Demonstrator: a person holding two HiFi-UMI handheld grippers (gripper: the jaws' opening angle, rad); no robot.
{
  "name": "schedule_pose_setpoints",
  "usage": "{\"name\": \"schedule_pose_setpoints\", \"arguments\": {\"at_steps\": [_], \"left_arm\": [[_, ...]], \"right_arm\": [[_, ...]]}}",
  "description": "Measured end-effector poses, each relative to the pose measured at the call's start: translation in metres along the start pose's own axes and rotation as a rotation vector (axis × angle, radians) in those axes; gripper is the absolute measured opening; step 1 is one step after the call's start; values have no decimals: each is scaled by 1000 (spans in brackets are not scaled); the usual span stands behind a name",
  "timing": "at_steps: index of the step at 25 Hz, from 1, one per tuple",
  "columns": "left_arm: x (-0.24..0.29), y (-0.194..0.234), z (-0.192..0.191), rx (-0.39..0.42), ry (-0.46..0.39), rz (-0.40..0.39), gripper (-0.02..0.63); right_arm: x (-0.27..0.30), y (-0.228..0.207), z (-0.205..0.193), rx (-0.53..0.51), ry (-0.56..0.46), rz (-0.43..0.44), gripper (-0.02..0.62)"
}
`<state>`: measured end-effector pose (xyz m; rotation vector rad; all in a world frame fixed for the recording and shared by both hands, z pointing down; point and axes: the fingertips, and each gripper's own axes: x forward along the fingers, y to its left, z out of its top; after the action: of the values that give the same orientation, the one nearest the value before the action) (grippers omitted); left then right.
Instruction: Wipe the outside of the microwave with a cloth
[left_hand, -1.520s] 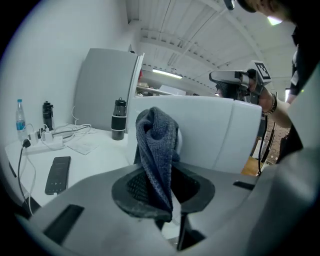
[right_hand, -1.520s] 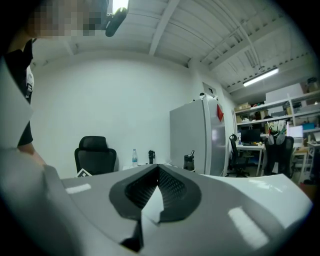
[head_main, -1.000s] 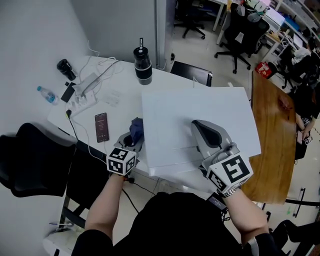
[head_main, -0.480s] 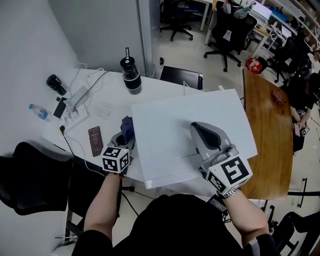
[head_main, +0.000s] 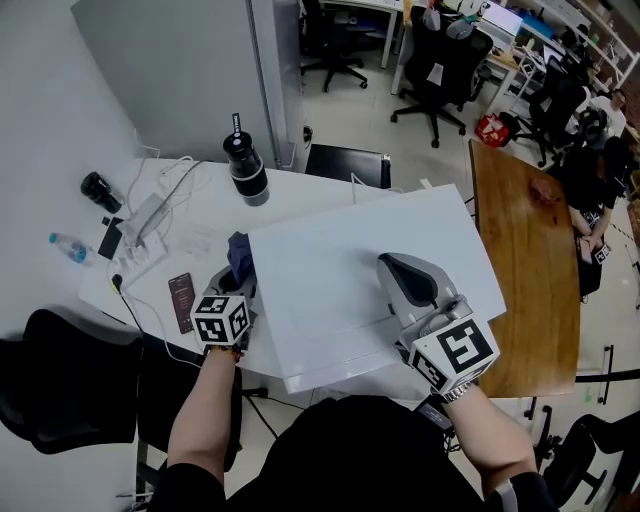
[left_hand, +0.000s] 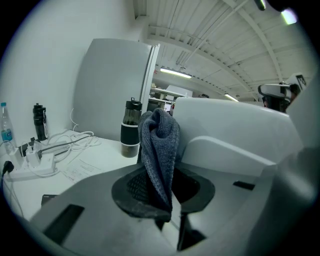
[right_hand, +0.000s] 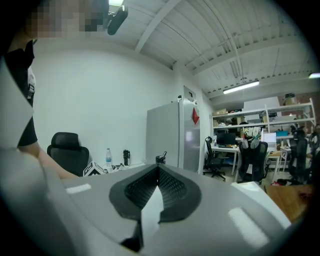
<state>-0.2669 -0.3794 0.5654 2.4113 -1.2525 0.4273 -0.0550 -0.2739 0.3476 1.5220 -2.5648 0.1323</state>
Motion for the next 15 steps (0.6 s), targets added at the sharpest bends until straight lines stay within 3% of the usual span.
{"name": "schedule_pose_setpoints", "arguments": {"at_steps": [9, 15], "left_arm": [[-42, 8, 43, 26, -103, 42, 80], [-97, -9, 84, 96, -221, 13, 80]], "right_arm": [[12, 18, 5, -1, 8, 65, 7], [31, 60, 6, -1, 28, 232, 120]]}}
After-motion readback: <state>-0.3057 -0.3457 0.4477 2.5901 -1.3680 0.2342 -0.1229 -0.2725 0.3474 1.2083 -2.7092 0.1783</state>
